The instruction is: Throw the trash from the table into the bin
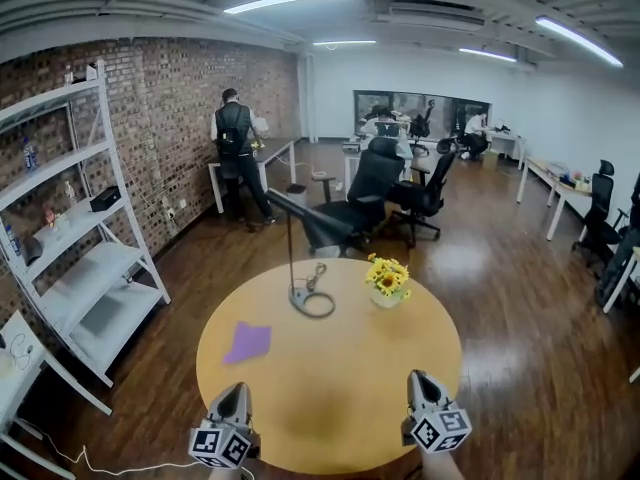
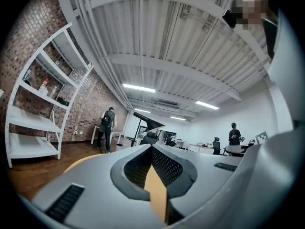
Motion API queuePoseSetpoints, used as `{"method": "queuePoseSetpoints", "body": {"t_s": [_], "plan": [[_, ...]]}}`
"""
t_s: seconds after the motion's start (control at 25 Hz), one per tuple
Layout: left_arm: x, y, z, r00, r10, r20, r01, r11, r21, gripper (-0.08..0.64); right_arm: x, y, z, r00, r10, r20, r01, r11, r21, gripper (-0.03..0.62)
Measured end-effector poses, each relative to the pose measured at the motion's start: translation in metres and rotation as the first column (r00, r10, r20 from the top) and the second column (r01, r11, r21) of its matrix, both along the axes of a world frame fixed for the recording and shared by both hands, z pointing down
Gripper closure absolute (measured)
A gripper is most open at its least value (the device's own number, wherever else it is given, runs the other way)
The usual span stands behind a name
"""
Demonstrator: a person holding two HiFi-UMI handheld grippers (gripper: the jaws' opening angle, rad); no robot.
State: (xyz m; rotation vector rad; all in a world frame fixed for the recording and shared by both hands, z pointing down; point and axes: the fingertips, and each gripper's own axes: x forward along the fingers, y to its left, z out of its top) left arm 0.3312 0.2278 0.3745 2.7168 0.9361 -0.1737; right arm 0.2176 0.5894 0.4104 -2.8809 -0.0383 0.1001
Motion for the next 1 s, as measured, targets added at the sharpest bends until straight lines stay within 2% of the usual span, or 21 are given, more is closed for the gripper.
{"method": "queuePoseSetpoints", "body": {"t_s": [0.24,0.56,1.0], "plan": [[0.005,-0.020,0.007,1.000,0.005,0.013,-0.005,1.000,-0.008,0.560,0.003,-0.020,0.000,1.000,0.003,0.015,-0.003,0.999,-0.034,0.591],[0.002,-0.021,0.007,1.000,0.026,-0.006,-0.026,1.000,0.003,0.560,0.010,-0.034,0.003,0.999,-0.009,0.047,0.012,0.997,-0.072,0.591],[-0.005,-0.031,0.007,1.000,-0.012,-0.001,0.012,1.000,-0.017,0.560,0.015,-0.032,0.002,0.997,-0.025,0.069,0.031,0.995,-0.097,0.591]]}}
